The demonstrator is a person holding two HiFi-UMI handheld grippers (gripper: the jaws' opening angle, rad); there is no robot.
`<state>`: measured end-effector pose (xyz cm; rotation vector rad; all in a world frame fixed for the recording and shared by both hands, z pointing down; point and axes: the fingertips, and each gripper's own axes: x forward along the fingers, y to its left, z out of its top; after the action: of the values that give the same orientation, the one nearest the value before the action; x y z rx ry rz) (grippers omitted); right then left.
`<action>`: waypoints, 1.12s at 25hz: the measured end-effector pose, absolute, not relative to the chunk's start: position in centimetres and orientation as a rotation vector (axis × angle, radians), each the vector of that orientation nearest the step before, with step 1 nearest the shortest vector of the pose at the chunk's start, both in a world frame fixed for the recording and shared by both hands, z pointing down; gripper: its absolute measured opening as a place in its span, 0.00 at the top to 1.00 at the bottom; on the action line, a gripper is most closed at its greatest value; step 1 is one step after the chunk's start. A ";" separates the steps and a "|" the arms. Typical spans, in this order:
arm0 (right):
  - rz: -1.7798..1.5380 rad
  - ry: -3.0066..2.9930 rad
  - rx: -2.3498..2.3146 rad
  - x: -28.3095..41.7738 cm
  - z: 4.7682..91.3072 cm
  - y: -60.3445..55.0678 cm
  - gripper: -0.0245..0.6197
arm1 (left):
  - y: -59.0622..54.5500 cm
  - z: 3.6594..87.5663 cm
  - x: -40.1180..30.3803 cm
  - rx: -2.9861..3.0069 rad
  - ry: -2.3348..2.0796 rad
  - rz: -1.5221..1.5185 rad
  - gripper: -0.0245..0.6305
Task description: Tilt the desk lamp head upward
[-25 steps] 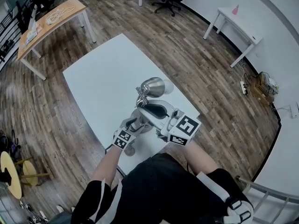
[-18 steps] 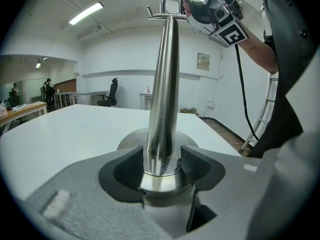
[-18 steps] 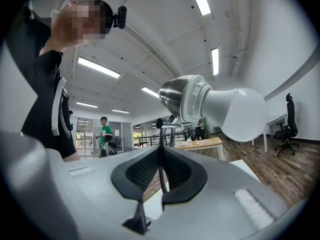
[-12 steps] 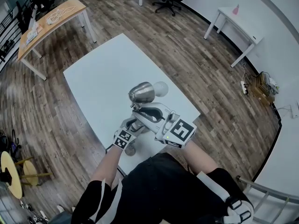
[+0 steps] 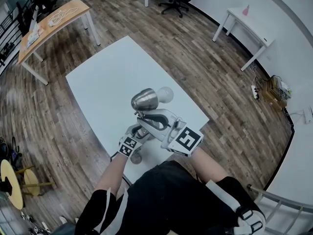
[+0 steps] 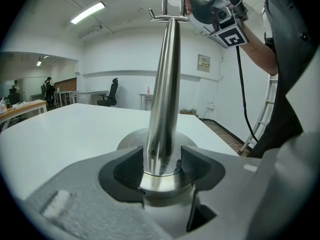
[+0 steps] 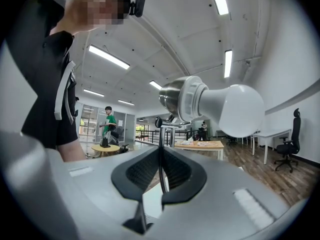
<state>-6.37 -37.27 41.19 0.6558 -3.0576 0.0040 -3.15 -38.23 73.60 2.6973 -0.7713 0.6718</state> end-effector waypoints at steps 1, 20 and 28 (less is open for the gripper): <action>0.006 -3.053 0.659 -6.4 41.2 -37.3 0.92 | -38.2 73.6 -3.2 2.695 -0.768 0.670 0.60; 0.078 -2.994 1.098 -0.2 42.9 -36.1 0.74 | -37.0 63.0 -6.4 2.699 -0.908 0.291 0.61; 0.163 -2.959 1.373 2.4 44.0 -30.7 0.93 | -32.2 53.8 -9.5 2.765 -0.970 -0.087 0.84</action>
<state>2.37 -30.70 44.01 1.3726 -2.9590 0.1634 -9.47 -32.17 53.83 2.7651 -0.9702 -0.0870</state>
